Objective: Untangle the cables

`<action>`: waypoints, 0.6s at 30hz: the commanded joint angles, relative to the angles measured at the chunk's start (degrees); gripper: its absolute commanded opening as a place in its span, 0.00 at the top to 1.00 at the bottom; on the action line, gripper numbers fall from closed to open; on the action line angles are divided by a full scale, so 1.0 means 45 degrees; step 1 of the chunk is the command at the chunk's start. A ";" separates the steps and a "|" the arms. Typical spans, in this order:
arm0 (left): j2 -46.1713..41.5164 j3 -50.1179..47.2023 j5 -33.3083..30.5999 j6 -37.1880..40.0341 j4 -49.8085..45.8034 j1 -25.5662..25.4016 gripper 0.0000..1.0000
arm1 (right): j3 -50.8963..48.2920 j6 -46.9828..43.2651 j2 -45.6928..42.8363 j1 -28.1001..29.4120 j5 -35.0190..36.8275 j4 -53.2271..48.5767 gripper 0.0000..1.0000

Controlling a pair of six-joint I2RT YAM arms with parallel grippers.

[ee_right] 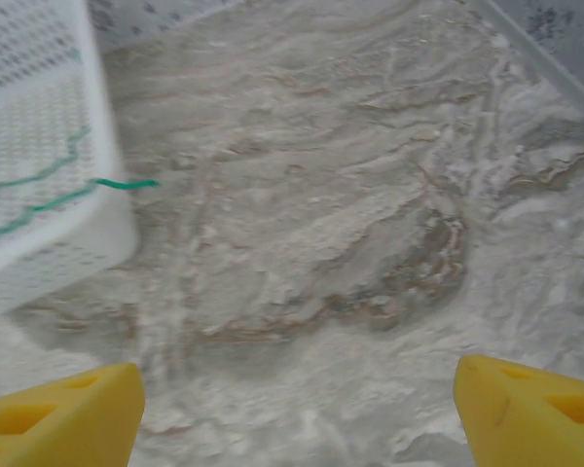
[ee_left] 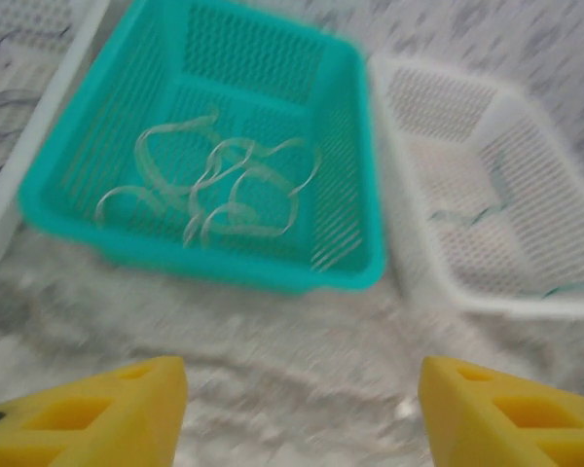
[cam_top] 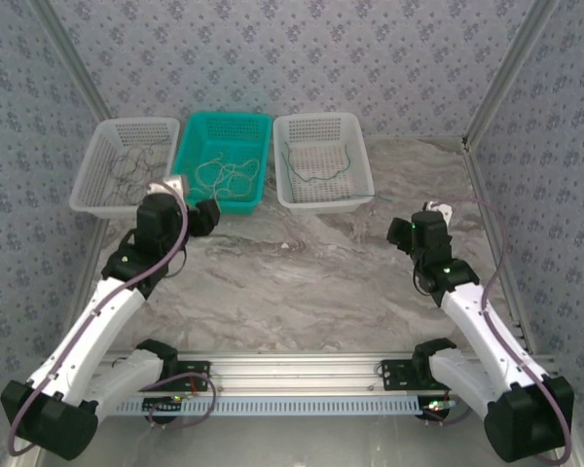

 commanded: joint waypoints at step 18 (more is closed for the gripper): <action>-0.1445 -0.5691 -0.3048 0.3302 0.5065 0.1572 0.00 | -0.2743 -0.5213 0.7423 -0.3011 -0.2633 1.2940 0.09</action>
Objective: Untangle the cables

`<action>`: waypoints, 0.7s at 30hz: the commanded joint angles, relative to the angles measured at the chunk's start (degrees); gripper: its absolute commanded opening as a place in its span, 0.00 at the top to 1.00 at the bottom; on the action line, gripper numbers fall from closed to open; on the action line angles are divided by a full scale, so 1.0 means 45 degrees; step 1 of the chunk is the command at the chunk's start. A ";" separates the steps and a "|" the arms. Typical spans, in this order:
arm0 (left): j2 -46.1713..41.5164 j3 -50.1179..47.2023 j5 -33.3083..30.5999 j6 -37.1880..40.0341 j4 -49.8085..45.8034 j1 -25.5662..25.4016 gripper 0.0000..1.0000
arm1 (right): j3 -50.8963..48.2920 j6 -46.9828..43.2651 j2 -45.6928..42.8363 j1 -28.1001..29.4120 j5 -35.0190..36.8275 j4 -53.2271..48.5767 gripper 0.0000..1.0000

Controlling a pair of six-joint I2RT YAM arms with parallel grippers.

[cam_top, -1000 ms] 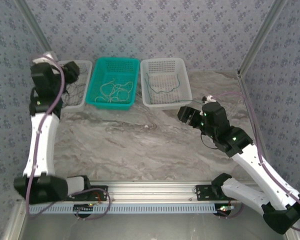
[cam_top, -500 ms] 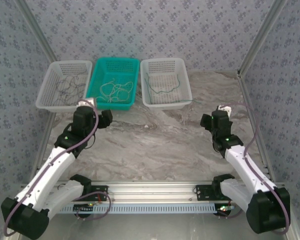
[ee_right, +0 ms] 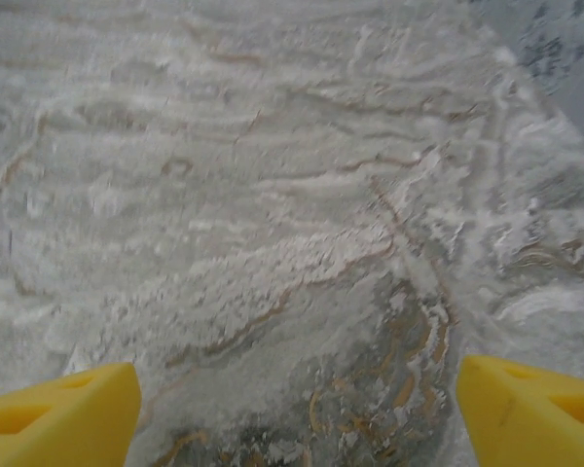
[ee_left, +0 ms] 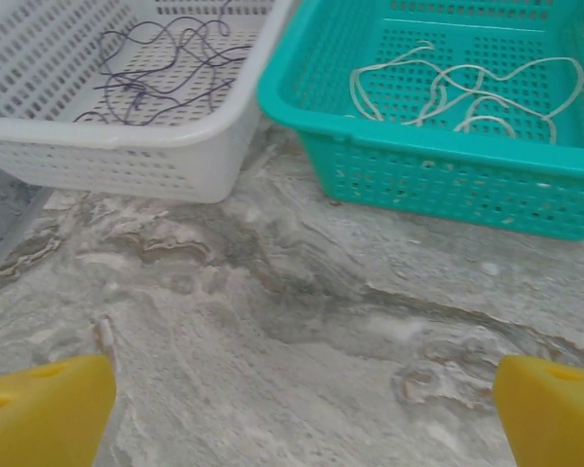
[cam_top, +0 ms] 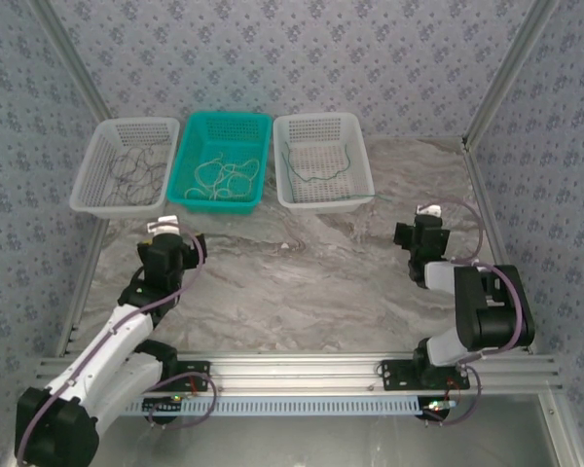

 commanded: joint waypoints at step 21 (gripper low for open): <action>0.9777 -0.0522 0.6902 0.2503 1.2662 0.4675 0.01 | -0.0661 -0.0850 0.0329 -0.0506 -0.2357 0.2937 0.00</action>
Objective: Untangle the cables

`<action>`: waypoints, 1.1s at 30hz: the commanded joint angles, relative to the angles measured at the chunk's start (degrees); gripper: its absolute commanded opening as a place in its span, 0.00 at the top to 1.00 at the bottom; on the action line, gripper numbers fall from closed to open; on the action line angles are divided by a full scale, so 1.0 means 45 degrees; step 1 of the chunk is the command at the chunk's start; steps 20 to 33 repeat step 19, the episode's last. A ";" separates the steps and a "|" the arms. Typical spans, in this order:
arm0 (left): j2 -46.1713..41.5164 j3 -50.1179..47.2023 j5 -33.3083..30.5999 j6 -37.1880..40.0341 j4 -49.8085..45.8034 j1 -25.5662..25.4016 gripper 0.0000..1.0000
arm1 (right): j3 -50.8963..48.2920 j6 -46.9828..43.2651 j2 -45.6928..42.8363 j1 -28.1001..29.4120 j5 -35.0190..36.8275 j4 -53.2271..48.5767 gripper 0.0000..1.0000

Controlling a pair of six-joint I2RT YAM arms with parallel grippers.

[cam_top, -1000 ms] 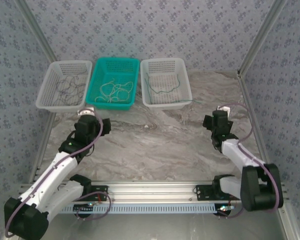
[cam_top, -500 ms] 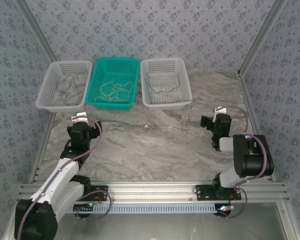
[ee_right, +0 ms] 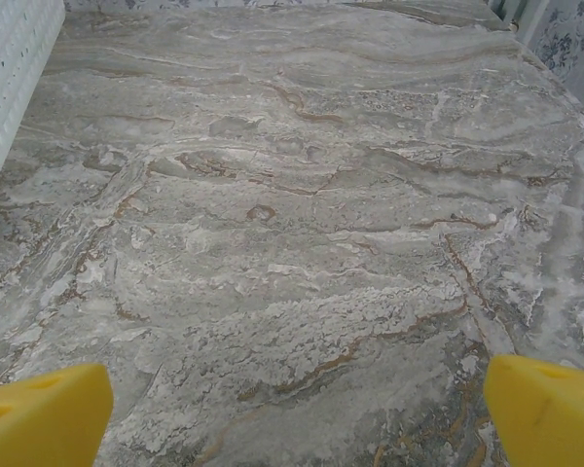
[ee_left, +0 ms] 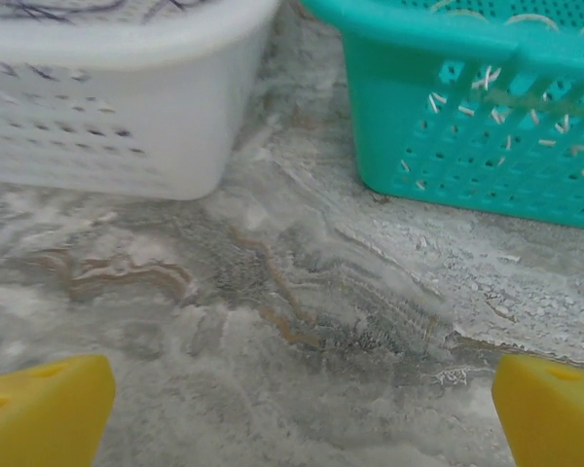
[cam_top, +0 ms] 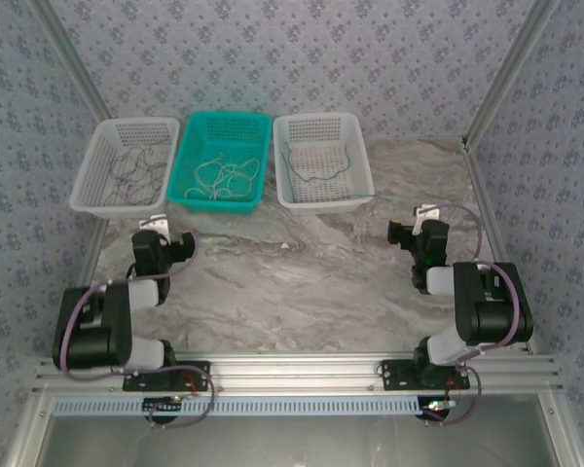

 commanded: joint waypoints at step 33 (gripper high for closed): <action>0.1208 0.1152 -0.0097 0.0462 0.1199 -0.0408 0.00 | 0.0138 -0.0307 0.0019 -0.0119 -0.0601 0.0124 0.00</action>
